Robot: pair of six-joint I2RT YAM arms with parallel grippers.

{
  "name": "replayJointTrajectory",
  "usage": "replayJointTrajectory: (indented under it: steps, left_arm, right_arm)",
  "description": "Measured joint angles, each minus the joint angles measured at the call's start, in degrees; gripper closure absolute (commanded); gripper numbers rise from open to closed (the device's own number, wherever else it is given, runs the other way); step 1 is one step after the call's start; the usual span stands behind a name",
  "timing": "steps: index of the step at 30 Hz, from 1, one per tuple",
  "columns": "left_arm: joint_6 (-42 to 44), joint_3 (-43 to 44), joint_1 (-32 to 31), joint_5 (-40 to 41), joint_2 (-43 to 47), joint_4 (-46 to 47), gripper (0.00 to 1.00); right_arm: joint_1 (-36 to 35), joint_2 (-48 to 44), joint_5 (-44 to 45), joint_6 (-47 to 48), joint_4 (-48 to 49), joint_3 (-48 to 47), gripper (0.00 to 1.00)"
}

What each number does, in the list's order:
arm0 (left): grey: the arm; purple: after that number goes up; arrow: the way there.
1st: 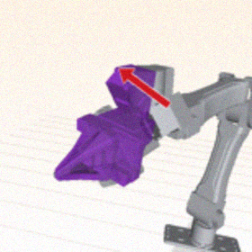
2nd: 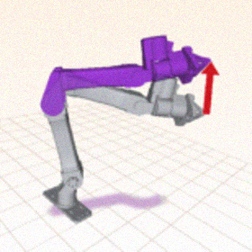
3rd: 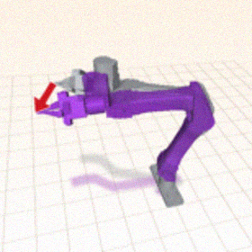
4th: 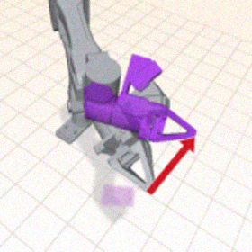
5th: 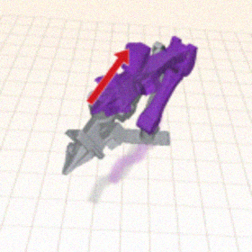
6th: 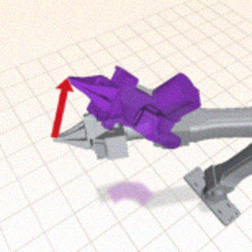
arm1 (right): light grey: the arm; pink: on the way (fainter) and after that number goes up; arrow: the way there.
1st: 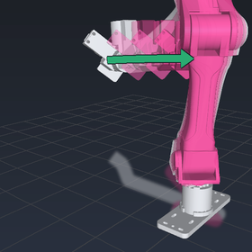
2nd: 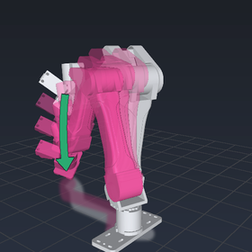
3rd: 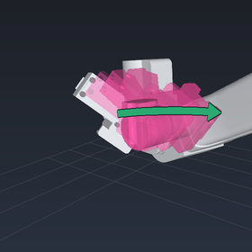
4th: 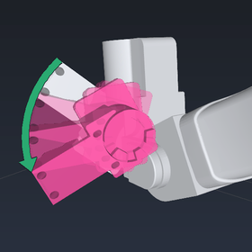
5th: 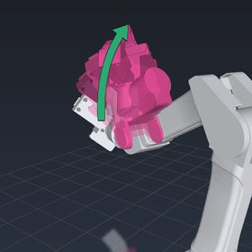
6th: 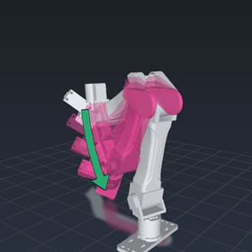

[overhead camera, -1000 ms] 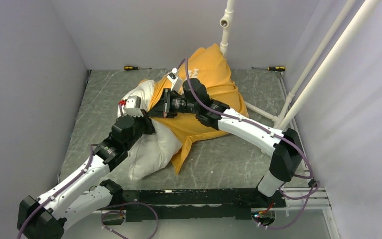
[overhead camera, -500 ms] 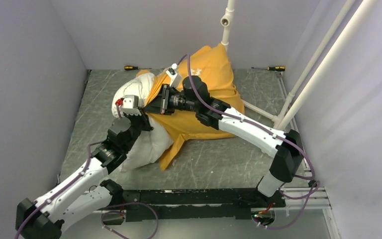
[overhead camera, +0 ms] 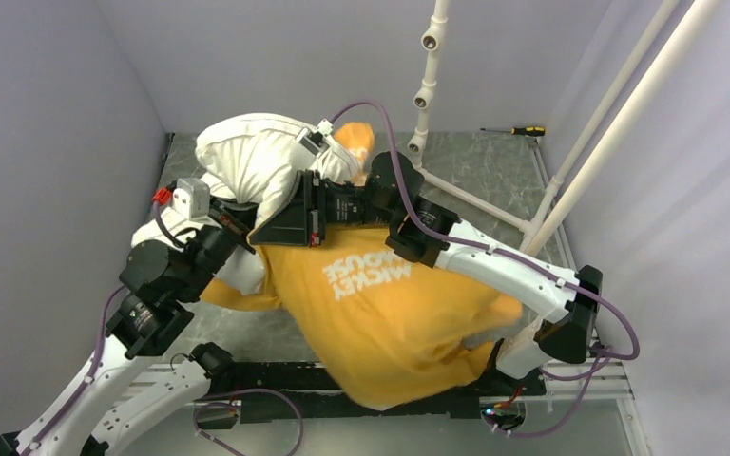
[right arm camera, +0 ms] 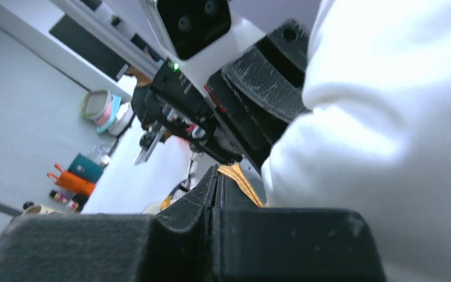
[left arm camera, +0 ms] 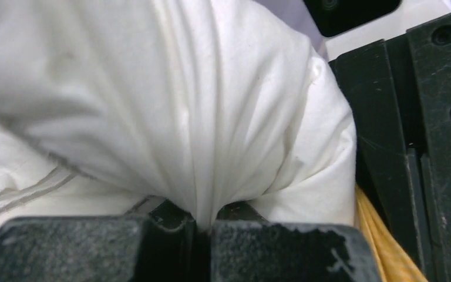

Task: Put the pillow into the pillowcase
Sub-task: Stuff the pillow into the pillowcase.

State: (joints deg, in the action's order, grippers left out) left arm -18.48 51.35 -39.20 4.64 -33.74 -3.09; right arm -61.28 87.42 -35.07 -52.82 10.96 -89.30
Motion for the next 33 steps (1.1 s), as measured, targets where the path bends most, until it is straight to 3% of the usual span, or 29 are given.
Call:
replayJointTrajectory:
  steps: [6,12,15,25,29,33]
  left_arm:
    - [-0.9,-0.3,-0.7,-3.5,-3.4,1.7,1.0]
    - [-3.3,-4.0,-0.7,-2.7,-8.6,1.0,1.0]
    - [-3.2,-4.0,-0.7,0.8,-9.1,-1.7,1.0]
    - [3.2,5.1,-0.7,5.6,-5.7,-11.3,1.0]
    - [7.3,11.3,-0.7,5.9,-5.0,-11.2,1.0]
    - [11.0,15.8,-0.7,5.9,-5.0,-9.9,1.0]
  right_arm:
    - [1.4,-2.4,-1.5,2.7,-7.3,1.8,1.0]
    - [10.4,-3.3,-4.5,0.1,-9.2,9.0,1.0]
    - [12.2,-0.8,-7.3,-0.8,-9.9,8.2,1.0]
    - [12.8,8.7,-17.0,-0.1,-15.3,-9.8,1.0]
    - [14.7,12.7,-19.8,0.3,-16.1,-20.7,1.0]
    - [16.1,13.8,-20.6,1.1,-16.1,-25.9,1.0]
